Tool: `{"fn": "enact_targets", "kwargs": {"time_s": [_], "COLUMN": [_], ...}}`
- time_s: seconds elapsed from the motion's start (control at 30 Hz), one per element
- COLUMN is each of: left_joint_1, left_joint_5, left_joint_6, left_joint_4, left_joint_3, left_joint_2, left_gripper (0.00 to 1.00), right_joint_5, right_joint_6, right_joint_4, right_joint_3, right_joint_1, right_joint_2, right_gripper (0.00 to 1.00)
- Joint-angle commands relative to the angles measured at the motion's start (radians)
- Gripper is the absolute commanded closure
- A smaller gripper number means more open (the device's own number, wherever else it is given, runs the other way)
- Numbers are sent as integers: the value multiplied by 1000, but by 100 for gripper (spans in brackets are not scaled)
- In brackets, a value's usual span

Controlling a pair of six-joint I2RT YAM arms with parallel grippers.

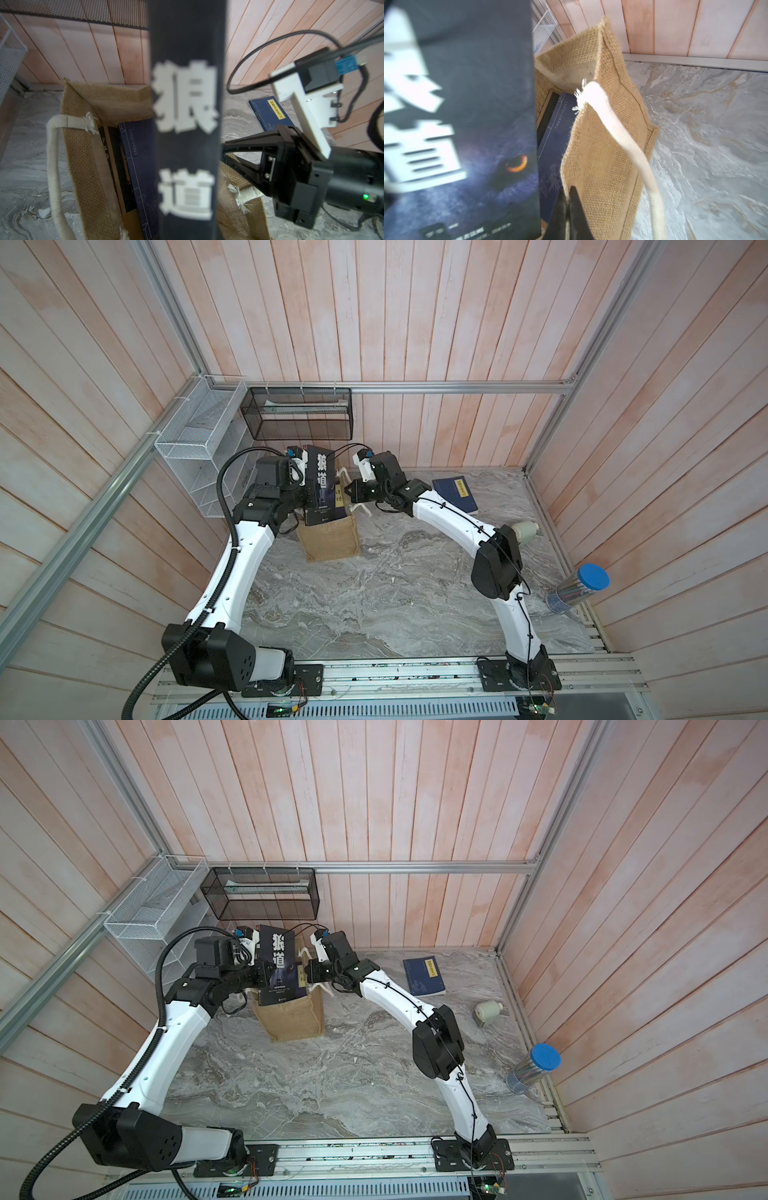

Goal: Put the books into the canvas bag
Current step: Place the book in the canvas bag.

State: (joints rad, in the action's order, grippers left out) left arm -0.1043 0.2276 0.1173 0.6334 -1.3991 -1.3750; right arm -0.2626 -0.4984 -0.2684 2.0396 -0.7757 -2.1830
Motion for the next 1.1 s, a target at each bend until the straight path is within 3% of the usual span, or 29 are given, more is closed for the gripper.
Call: {"fn": "enact_targets", "kwargs": {"time_s": [0.0,0.23,0.6,0.8,0.9,1.07], "left_joint_1": [5,7,30,75,91,119], "left_joint_5": [12,64,250,418,450,477], "left_joint_6": [-1,17,22,50,40,13], "left_joint_4": [69,215,232,202,199,183], "left_joint_3": [-11,-110,-224,-244,-241,-199], "left_joint_2": [36,-52,-206,-311,-368,-427], "left_gripper": [100,100,100,100,100,92], "right_joint_5": [16,11,-17,-31,-42,-66], "right_joint_6": [-22,-54,-40,-49,-56,-74], "right_joint_4": [82,213,196,207,214,225], "right_joint_3": [-103,-237,-200,-207,-207,-206], "right_joint_1": [-26,-30,-8,4,7,9], "right_joint_2": [94,170,149,148,143,136], "right_gripper": [100,100,100,100,100,100]}}
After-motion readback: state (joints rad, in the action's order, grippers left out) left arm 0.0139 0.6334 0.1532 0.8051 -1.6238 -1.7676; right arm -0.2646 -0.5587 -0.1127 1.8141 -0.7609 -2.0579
